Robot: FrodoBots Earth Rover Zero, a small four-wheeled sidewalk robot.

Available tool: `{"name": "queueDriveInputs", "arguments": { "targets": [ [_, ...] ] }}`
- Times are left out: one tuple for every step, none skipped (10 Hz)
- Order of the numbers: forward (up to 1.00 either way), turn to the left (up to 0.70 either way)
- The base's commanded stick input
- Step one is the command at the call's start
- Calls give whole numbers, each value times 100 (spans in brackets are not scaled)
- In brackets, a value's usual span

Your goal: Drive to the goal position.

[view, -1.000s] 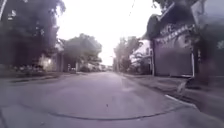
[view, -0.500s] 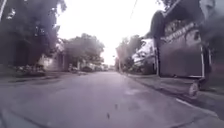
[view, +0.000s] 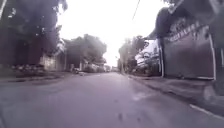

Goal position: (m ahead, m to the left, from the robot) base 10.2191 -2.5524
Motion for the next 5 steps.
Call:
{"name": "queueDriveInputs", "arguments": {
  "targets": [
    [70,0],
    [70,-2],
    [70,-7],
    [70,-35],
    [70,-16]
  ]
}}
